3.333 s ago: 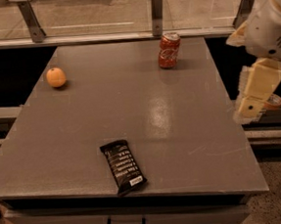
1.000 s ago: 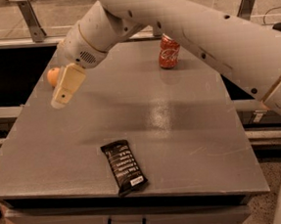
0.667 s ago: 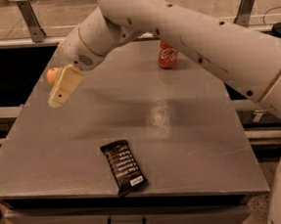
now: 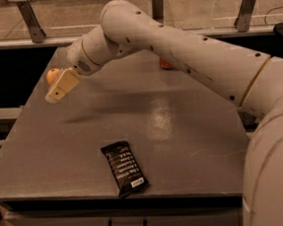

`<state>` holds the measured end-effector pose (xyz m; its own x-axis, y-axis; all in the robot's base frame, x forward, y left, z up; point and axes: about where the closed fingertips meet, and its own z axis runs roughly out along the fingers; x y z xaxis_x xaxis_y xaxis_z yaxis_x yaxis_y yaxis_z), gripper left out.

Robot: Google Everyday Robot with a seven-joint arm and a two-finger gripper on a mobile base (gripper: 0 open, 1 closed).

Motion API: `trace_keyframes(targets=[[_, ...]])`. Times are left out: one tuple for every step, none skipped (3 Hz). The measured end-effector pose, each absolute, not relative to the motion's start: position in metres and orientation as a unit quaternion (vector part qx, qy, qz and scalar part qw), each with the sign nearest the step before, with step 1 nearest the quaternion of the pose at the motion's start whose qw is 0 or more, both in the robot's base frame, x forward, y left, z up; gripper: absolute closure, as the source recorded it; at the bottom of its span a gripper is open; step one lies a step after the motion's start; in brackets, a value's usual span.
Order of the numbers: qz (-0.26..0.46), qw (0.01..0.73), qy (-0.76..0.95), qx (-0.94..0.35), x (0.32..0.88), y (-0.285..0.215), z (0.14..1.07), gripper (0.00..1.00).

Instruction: Pick orange

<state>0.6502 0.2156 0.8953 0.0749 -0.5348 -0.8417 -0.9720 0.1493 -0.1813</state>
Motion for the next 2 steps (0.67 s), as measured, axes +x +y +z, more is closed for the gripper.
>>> trace_keyframes(targets=[[0.268, 0.437, 0.643, -0.569, 0.674, 0.225, 0.879, 0.0], [0.269, 0.446, 0.652, -0.551, 0.699, 0.233, 0.865, 0.0]])
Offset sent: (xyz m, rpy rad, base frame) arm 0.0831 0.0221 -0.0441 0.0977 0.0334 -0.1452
